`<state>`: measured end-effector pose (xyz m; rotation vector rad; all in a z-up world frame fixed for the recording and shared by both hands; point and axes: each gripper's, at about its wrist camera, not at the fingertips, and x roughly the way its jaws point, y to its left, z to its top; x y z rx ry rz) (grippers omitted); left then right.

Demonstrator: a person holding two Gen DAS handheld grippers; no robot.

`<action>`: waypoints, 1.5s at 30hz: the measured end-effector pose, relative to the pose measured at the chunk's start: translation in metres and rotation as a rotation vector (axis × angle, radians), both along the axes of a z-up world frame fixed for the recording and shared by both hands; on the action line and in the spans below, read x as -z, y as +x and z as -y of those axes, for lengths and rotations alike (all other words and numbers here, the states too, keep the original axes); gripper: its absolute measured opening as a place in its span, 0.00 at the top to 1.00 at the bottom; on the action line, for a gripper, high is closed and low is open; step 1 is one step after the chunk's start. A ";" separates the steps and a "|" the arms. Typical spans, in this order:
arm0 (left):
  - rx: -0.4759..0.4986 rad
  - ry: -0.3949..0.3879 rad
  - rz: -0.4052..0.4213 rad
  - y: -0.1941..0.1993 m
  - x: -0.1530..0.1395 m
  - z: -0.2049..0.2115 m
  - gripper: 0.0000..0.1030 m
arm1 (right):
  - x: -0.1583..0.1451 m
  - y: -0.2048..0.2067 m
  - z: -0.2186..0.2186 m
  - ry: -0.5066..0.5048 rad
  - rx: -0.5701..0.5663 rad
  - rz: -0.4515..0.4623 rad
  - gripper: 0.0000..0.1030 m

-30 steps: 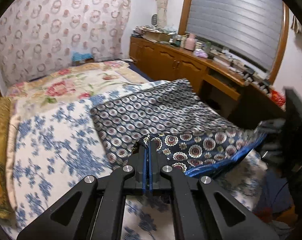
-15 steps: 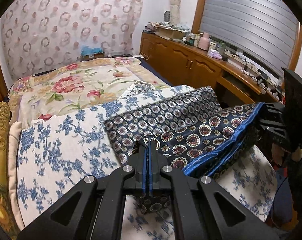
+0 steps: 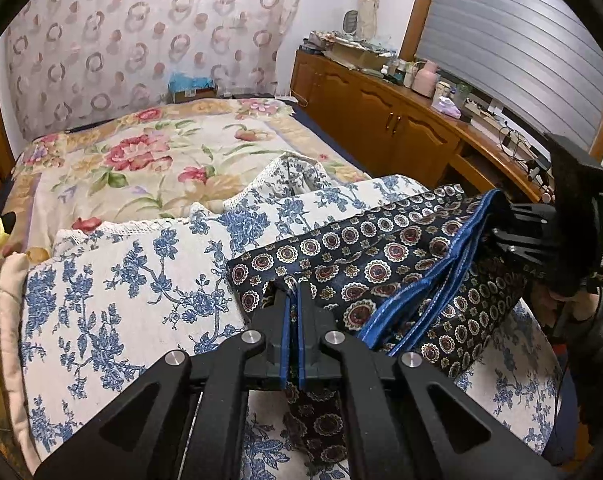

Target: Fold small clothes

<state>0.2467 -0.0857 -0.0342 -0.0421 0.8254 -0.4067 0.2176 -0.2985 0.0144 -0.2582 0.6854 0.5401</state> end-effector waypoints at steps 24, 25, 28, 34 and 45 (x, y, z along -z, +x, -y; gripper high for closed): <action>-0.038 -0.008 -0.025 0.013 0.015 -0.026 0.44 | -0.035 0.031 0.002 -0.030 0.165 0.068 0.49; -0.032 -0.002 -0.029 0.016 0.016 -0.024 0.44 | -0.035 0.029 0.005 -0.028 0.176 0.067 0.45; -0.017 0.018 -0.035 0.026 0.019 -0.015 0.44 | -0.030 0.022 0.012 -0.028 0.209 0.042 0.40; -0.016 0.024 -0.073 0.047 0.027 -0.008 0.44 | -0.037 0.007 0.023 -0.026 0.254 0.032 0.39; -0.020 0.021 -0.110 0.059 0.042 -0.005 0.44 | -0.002 0.014 0.037 0.012 0.273 -0.136 0.37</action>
